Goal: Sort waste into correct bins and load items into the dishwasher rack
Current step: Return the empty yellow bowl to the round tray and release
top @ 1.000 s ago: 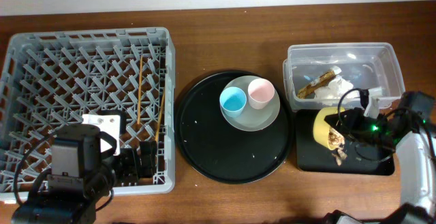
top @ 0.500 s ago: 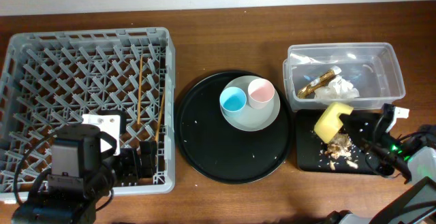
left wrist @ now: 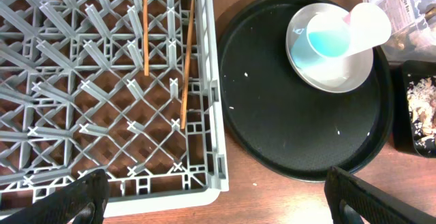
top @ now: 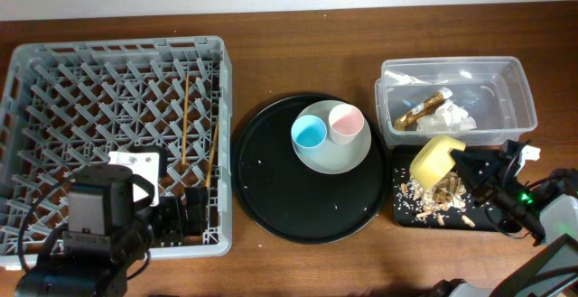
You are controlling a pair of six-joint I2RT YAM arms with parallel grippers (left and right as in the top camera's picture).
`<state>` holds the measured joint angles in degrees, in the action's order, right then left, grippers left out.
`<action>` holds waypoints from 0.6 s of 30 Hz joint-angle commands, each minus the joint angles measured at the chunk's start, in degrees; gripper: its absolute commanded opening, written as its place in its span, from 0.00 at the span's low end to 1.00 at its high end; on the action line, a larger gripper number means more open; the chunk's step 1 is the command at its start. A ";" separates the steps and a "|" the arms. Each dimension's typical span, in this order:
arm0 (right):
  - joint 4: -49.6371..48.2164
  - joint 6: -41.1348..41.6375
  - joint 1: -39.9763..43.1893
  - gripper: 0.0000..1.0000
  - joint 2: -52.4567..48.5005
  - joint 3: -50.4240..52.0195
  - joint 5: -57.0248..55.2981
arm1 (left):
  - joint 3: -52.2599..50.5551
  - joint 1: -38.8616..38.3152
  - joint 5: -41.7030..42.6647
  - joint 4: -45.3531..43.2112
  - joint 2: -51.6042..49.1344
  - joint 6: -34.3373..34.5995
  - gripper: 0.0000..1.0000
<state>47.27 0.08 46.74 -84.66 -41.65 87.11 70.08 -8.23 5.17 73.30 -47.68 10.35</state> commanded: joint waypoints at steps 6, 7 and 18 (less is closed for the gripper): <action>19.45 -0.22 -7.06 0.04 5.70 -20.83 -28.70 | 0.15 -0.07 -0.07 -0.11 0.17 0.46 0.99; 22.56 -0.20 -9.90 0.04 7.17 -25.24 -33.31 | 0.15 -0.07 -0.07 -0.11 0.17 0.46 0.99; 23.34 21.11 -76.43 0.04 4.22 -35.39 -71.38 | 0.15 -0.07 -0.07 -0.11 0.17 0.46 0.99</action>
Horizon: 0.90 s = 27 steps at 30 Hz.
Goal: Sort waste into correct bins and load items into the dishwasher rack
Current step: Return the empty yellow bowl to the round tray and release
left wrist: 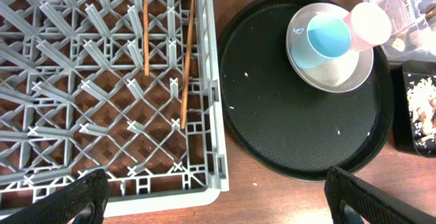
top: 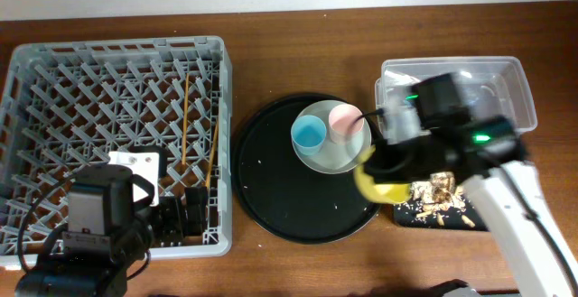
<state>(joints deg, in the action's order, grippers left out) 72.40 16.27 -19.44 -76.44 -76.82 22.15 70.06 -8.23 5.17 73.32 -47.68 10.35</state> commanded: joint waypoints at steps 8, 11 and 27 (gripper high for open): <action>-11.82 5.62 -32.02 0.04 -27.98 -0.22 -11.52 | 0.17 -0.07 -0.07 -0.13 0.17 0.46 0.99; -12.44 5.14 -32.24 0.25 -29.53 -0.48 -14.03 | 0.17 -0.07 -0.07 -0.13 0.17 0.46 0.99; -19.93 -6.08 -17.29 0.43 -29.16 -11.58 -29.03 | 0.17 -0.07 -0.07 -0.13 0.17 0.48 0.99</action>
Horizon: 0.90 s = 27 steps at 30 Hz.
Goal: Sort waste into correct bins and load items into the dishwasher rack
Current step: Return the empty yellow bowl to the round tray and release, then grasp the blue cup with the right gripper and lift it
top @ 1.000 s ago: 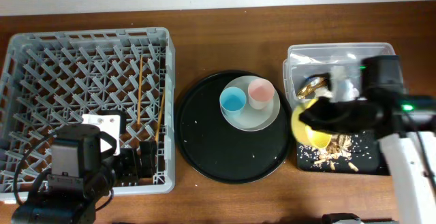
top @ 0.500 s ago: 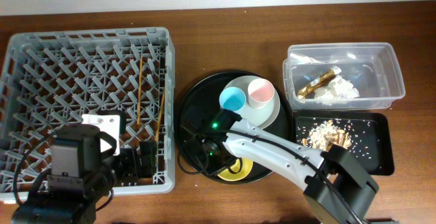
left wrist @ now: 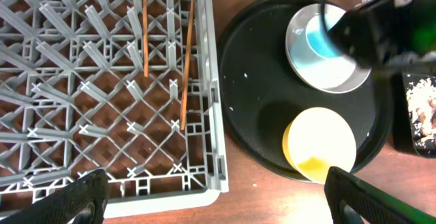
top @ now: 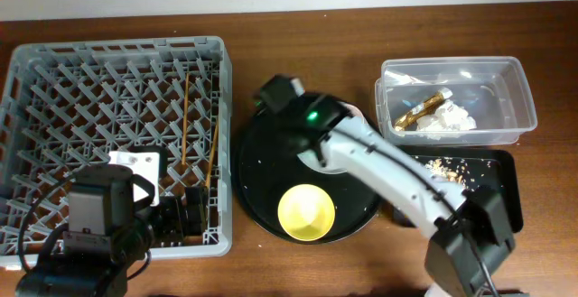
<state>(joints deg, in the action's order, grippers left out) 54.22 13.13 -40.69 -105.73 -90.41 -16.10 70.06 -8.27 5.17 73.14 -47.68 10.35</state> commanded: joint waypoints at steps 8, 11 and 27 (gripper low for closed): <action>-4.74 -8.39 4.90 0.36 -2.21 3.45 16.17 | 0.17 -0.02 -0.07 0.04 0.17 0.48 0.99; -5.64 -8.41 4.63 0.36 -5.77 4.28 16.15 | 0.17 -0.02 -0.07 0.04 0.17 0.46 0.99; 4.68 -14.01 18.10 0.04 15.52 -10.27 65.33 | 0.17 -0.02 -0.07 0.04 0.17 0.46 0.99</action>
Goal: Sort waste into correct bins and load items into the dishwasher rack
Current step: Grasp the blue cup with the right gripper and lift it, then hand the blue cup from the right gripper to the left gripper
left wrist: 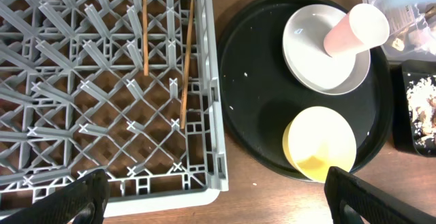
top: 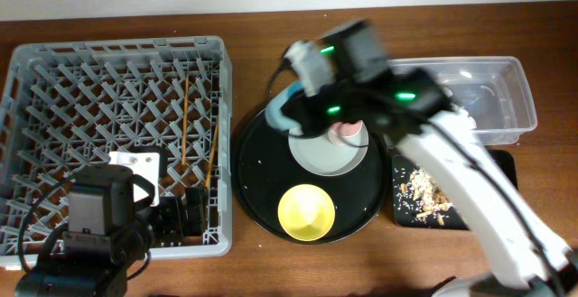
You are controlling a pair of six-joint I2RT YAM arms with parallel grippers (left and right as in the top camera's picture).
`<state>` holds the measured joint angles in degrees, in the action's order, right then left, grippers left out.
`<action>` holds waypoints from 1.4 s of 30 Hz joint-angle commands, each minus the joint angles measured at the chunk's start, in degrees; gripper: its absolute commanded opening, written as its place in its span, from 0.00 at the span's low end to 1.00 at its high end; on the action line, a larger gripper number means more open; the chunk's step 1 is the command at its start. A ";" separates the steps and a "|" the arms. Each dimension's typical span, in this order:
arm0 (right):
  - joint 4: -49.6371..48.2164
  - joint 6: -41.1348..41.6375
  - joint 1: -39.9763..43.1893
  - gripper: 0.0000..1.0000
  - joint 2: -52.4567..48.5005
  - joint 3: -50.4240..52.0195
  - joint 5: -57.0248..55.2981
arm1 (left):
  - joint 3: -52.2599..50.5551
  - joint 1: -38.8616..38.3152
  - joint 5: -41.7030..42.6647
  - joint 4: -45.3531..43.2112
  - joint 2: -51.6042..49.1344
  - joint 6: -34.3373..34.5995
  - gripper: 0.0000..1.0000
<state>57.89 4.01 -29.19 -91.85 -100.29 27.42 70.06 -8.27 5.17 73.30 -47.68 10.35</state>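
My right gripper [top: 287,106] hovers above the left rim of the round black tray [top: 257,198], shut on the blue cup [top: 281,93], which shows only as a blur at the top right corner of the left wrist view. A white plate [left wrist: 310,47] on the tray carries the pink cup [left wrist: 354,30]. In front of it stands the yellow bowl [top: 306,212], upright. Two chopsticks [left wrist: 187,60] lie in the grey dishwasher rack [top: 54,80]. My left gripper [left wrist: 218,203] stands open over the rack's near right corner, holding nothing.
A clear plastic bin [top: 492,71] with wrappers and paper stands at the back right. In front of it lies a small black tray [top: 433,198] with food scraps. The right arm crosses above the round tray and this small tray.
The right gripper was down over the plate at the blue cup. Now it is raised toward the tray's left rim with the blue cup in it, and the plate holds only the pink cup.
The right gripper first held the yellow bowl tilted over the scrap tray. Then it held the bowl over the round tray's right edge. Later the bowl stood on the tray and the gripper was at the blue cup. Now the cup is lifted. The left arm stayed still.
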 commanded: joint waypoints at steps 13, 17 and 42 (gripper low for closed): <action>16.96 -27.80 18.99 0.04 1.51 -0.37 58.62 | 0.15 -0.09 43.52 -22.38 -0.94 -6.64 0.99; 16.70 -27.76 14.93 0.04 1.51 -0.39 61.53 | 0.15 -0.09 55.74 -30.03 -6.25 -6.62 0.99; 13.20 -27.80 7.39 0.05 4.33 -0.39 58.88 | 0.15 -2.21 76.22 -39.45 -14.34 -6.99 0.43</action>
<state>71.31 -23.00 -21.58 -87.57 -100.40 89.30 69.84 -9.43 78.37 34.85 -62.50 4.27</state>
